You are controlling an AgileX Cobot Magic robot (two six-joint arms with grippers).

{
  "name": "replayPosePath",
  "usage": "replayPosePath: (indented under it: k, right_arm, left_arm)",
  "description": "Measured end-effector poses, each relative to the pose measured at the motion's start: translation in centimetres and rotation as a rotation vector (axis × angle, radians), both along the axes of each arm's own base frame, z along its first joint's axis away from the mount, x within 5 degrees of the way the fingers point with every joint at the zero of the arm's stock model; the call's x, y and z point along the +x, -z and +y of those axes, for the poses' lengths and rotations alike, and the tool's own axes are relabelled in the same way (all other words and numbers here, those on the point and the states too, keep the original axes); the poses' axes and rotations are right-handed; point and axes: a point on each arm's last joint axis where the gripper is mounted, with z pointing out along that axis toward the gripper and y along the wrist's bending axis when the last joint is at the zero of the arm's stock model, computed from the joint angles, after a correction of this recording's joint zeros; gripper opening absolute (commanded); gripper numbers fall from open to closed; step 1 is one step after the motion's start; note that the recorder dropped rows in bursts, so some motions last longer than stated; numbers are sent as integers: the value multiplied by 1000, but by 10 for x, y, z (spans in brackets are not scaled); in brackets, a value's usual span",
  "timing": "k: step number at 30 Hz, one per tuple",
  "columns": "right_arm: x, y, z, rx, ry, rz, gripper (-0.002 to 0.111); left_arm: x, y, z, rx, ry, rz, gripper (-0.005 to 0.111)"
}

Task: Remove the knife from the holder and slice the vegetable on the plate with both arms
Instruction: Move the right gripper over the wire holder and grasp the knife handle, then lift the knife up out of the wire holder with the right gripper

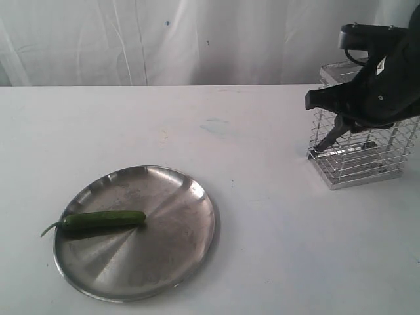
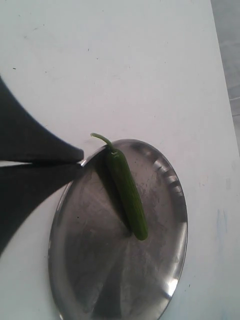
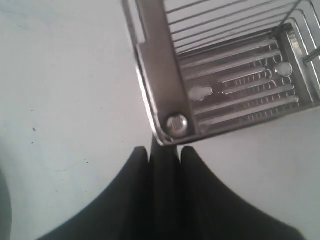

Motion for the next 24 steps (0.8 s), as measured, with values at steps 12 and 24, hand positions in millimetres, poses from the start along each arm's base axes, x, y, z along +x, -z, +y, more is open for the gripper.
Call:
replayPosePath:
  k: [12,24]
  right_arm:
    - [-13,-18,-8,-78,-17,-18,0]
    - [-38,-51,-15,-120,-66,-86,0]
  left_arm:
    - [0,0,0,0,0,0,0]
    - [0,0,0,0,0,0,0]
